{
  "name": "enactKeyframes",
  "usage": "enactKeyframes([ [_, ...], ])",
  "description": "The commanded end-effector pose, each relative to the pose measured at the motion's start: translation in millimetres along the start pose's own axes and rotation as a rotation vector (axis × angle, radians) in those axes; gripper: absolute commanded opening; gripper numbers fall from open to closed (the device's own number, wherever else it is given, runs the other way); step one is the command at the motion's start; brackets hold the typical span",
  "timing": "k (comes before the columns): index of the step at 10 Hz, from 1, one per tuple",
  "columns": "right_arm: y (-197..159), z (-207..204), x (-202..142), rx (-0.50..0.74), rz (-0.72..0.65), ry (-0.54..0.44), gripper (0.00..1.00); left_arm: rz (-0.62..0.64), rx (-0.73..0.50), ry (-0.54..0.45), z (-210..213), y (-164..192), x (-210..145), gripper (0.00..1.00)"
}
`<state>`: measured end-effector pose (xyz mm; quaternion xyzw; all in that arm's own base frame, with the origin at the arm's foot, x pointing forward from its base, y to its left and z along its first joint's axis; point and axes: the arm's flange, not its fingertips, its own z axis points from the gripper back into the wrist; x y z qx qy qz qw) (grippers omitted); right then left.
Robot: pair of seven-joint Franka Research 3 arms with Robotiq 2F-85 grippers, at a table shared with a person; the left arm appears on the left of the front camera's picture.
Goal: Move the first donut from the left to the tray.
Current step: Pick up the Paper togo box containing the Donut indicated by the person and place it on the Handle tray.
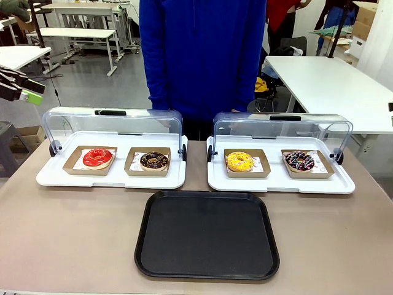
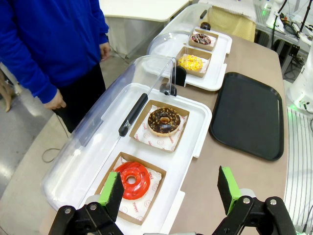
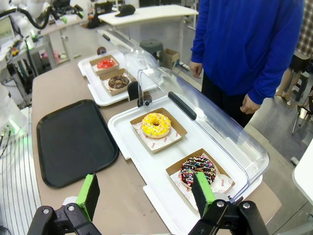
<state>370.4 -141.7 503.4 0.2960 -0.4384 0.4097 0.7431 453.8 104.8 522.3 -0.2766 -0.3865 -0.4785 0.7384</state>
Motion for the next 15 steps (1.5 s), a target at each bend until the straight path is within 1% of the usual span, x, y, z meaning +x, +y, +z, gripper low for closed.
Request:
enactKeyframes([
  [1, -3.1, -0.7, 1.7, -0.002, 0.026, -0.027, 1.00, -0.005, -0.006, -0.015, -0.9, -0.1, 1.3, 1.00],
  [15, -3.1, -0.7, 1.7, -0.002, 0.026, -0.027, 1.00, -0.005, -0.006, -0.015, -0.9, -0.1, 1.3, 1.00],
])
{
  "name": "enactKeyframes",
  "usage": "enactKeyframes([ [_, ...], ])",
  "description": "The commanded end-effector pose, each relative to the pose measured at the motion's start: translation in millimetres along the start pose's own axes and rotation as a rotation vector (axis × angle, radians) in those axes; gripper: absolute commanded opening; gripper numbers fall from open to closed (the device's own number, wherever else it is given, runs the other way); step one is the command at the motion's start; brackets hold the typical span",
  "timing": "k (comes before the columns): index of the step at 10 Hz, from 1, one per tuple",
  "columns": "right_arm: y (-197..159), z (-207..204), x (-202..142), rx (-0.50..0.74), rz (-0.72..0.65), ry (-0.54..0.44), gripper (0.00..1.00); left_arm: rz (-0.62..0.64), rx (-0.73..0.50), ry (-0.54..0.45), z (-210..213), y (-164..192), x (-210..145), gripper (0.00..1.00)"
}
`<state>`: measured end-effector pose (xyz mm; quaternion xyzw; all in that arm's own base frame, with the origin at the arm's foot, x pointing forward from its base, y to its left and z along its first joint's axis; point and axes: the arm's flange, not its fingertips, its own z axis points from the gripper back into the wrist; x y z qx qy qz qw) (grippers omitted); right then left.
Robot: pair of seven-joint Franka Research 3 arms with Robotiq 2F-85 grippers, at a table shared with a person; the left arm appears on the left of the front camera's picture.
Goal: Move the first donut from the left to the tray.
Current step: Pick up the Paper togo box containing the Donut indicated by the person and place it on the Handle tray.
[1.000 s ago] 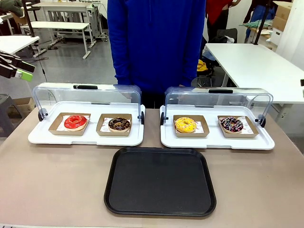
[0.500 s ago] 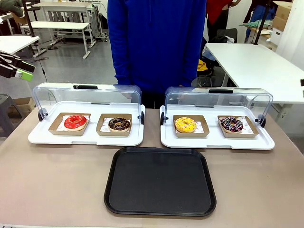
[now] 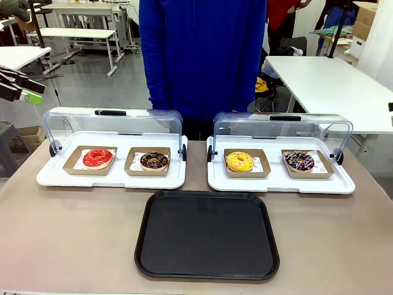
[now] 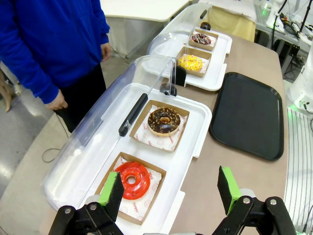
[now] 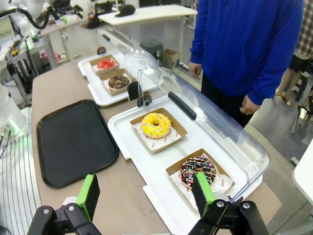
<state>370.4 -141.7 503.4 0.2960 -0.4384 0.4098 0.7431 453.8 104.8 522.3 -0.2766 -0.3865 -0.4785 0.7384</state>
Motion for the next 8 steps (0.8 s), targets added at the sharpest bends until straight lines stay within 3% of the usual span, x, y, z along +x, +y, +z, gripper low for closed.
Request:
enactKeyframes([
  [1, -3.1, -0.7, 1.7, -0.002, 0.026, -0.027, 1.00, -0.005, -0.006, -0.015, -0.9, -0.1, 1.3, 1.00],
  [8, -3.1, -0.7, 1.7, -0.002, 0.026, -0.027, 1.00, -0.005, -0.006, -0.015, -0.9, -0.1, 1.3, 1.00],
])
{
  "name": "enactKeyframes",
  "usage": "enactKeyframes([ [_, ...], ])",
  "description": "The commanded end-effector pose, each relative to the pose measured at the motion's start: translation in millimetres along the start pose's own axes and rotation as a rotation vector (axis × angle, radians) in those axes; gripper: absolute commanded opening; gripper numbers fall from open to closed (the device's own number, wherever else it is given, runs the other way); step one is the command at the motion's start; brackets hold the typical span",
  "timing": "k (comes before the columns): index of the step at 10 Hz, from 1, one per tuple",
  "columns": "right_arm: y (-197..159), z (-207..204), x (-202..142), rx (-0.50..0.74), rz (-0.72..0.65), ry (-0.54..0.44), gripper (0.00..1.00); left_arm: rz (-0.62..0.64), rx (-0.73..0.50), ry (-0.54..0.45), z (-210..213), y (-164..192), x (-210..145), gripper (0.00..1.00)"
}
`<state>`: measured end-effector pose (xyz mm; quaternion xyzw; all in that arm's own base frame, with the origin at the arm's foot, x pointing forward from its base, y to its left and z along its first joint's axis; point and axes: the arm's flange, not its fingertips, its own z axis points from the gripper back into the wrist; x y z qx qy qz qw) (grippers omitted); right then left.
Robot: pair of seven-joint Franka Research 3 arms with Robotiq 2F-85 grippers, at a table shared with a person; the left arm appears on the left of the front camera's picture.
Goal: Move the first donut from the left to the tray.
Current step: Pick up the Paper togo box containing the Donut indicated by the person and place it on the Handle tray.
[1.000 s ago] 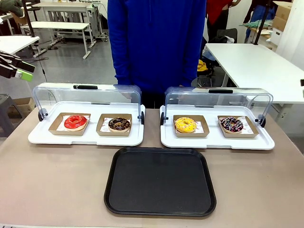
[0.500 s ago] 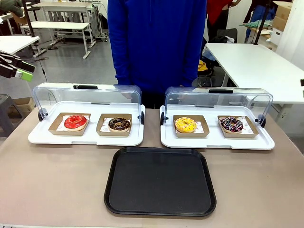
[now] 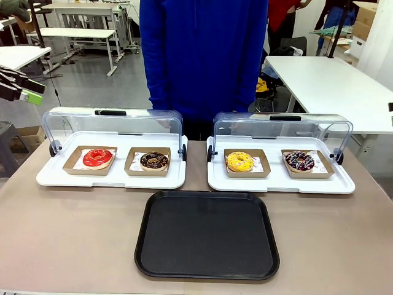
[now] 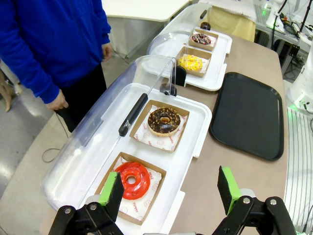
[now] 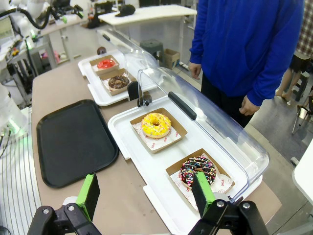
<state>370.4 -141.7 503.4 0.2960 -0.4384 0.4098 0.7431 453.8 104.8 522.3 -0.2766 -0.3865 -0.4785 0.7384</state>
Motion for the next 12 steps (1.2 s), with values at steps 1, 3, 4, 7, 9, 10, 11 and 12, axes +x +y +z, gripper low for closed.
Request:
enactKeyframes([
  [1, -3.1, -0.7, 1.8, -0.002, 0.026, -0.027, 1.00, -0.005, -0.006, -0.015, -0.9, -0.1, 1.3, 1.00],
  [3, -3.1, -0.7, 1.8, -0.002, 0.026, -0.027, 1.00, -0.005, -0.006, -0.015, -0.9, -0.1, 1.3, 1.00],
  [4, -3.1, -0.7, 1.8, -0.002, 0.026, -0.027, 1.00, -0.005, -0.006, -0.015, -0.9, -0.1, 1.3, 1.00],
  [7, -3.1, -0.7, 1.8, -0.002, 0.026, -0.027, 1.00, -0.005, -0.006, -0.015, -0.9, -0.1, 1.3, 1.00],
  [9, -3.1, -0.7, 1.8, -0.002, 0.026, -0.027, 1.00, -0.005, -0.006, -0.015, -0.9, -0.1, 1.3, 1.00],
  [10, -3.1, -0.7, 1.8, -0.002, 0.026, -0.027, 1.00, -0.005, -0.006, -0.015, -0.9, -0.1, 1.3, 1.00],
  [11, -3.1, -0.7, 1.8, -0.002, 0.026, -0.027, 1.00, -0.005, -0.006, -0.015, -0.9, -0.1, 1.3, 1.00],
  [12, -3.1, -0.7, 1.8, -0.002, 0.026, -0.027, 1.00, -0.005, -0.006, -0.015, -0.9, -0.1, 1.3, 1.00],
])
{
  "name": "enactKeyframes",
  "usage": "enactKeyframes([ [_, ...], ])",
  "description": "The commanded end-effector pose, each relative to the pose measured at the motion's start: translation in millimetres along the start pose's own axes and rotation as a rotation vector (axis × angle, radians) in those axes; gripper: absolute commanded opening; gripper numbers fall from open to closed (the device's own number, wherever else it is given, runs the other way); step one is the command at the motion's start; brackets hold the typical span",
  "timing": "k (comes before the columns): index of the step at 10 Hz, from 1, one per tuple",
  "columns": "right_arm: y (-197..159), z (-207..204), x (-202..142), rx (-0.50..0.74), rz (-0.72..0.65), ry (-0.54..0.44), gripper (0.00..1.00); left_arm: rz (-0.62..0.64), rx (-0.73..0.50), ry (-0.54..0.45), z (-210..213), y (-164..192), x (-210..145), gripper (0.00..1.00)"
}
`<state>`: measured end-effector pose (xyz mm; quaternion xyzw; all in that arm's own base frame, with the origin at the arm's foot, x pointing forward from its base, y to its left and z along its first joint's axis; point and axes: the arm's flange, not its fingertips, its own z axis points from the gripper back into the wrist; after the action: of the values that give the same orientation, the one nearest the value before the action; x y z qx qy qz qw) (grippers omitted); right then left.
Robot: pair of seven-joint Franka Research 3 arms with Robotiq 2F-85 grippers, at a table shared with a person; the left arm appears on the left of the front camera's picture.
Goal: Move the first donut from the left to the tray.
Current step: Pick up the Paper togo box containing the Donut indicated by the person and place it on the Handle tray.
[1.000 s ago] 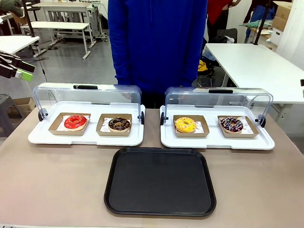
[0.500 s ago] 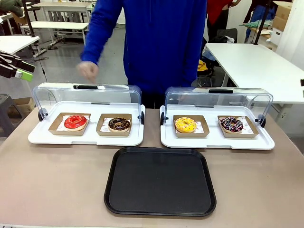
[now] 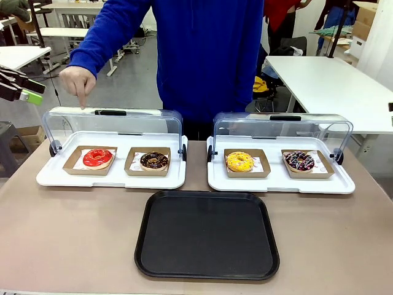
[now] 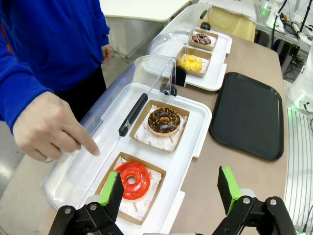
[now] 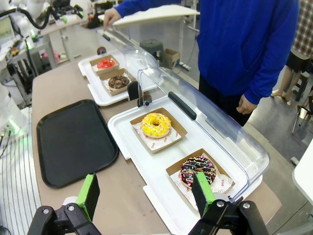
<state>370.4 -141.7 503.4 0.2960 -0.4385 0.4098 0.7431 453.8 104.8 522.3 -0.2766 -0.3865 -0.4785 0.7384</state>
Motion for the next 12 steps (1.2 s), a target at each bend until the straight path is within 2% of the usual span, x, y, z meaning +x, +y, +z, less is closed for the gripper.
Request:
enactKeyframes([
  [1, -3.1, -0.7, 1.8, -0.002, 0.026, -0.027, 1.00, -0.005, -0.006, -0.015, -0.9, -0.1, 1.3, 1.00],
  [12, -3.1, -0.7, 1.8, -0.002, 0.026, -0.027, 1.00, -0.005, -0.006, -0.015, -0.9, -0.1, 1.3, 1.00],
])
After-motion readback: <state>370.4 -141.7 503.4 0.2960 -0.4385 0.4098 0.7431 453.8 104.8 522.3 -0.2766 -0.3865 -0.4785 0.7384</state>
